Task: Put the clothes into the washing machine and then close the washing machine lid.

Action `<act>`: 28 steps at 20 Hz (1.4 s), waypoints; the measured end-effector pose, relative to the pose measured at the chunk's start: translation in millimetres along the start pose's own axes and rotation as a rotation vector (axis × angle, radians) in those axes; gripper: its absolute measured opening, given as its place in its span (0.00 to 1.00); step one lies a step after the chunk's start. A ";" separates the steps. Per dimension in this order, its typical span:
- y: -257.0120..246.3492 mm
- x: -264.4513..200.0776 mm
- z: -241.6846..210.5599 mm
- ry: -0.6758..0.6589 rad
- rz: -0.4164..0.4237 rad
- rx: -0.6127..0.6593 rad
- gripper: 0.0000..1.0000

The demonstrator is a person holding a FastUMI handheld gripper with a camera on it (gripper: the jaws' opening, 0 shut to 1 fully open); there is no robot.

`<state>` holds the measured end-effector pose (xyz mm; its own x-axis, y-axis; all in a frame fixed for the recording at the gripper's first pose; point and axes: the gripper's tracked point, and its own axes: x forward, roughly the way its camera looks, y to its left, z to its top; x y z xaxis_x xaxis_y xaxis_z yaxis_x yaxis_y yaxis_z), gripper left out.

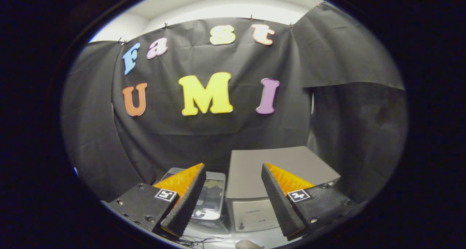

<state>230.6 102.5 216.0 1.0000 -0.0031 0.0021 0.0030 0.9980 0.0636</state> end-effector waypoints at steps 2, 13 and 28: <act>-44.0 -27.1 -2.1 -0.030 -0.033 -0.014 0.97; -169.6 -164.6 -93.6 -0.044 -0.018 0.013 0.99; -182.3 -236.8 -178.0 0.046 0.018 0.020 0.99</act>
<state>-6.3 -67.4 26.3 0.9989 0.0183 -0.0428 -0.0146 0.9964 0.0837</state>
